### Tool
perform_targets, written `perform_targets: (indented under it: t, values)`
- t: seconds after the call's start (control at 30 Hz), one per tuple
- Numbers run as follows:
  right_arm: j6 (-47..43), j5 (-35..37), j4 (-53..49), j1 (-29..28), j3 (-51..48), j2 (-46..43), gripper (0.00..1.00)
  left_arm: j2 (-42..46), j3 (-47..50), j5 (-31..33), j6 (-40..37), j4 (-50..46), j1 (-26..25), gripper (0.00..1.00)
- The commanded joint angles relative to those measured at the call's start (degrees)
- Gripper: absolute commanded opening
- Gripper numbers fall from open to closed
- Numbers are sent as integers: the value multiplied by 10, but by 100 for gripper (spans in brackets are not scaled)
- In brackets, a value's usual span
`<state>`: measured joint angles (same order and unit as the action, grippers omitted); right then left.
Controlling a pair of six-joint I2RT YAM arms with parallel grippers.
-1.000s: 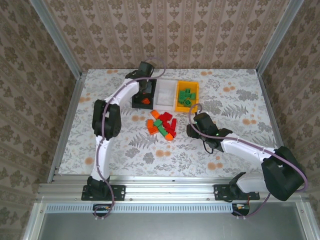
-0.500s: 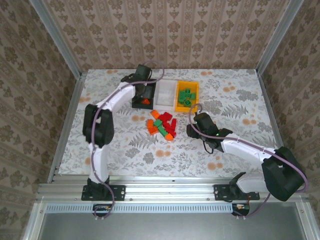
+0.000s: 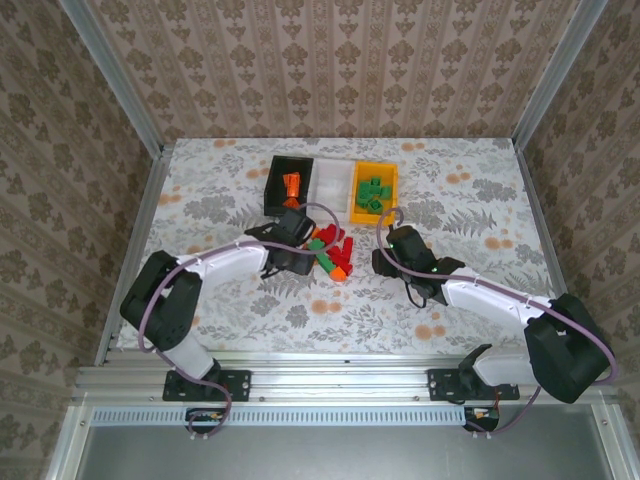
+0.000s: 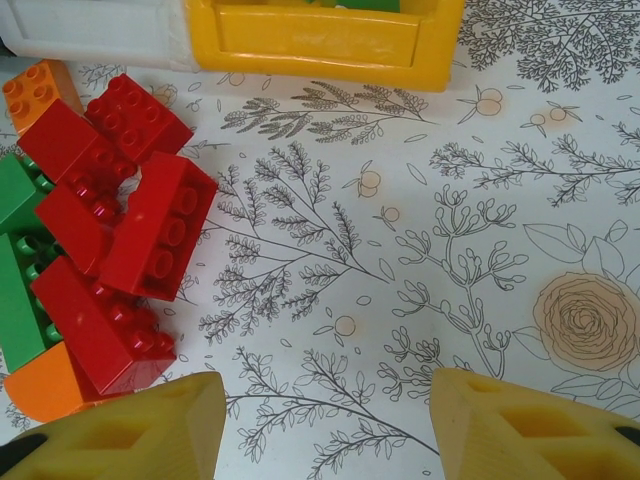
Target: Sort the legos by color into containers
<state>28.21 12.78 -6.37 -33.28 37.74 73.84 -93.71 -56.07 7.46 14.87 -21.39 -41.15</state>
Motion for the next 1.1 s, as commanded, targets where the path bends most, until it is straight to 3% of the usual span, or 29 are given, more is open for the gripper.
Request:
perform_targets:
  t: [0.0,0.6,1.07]
  values:
    - [-7,-4,2,-4,-5,3,58,-17,-4,-25,-23,44,4,62]
    - [-10,2,1,-6,-3,6,59,-47,2,-72,-7,51,-26,62]
    - [-10,5,-2,-7,-4,3,59,-105,-30,-21,8,48,-30,40]
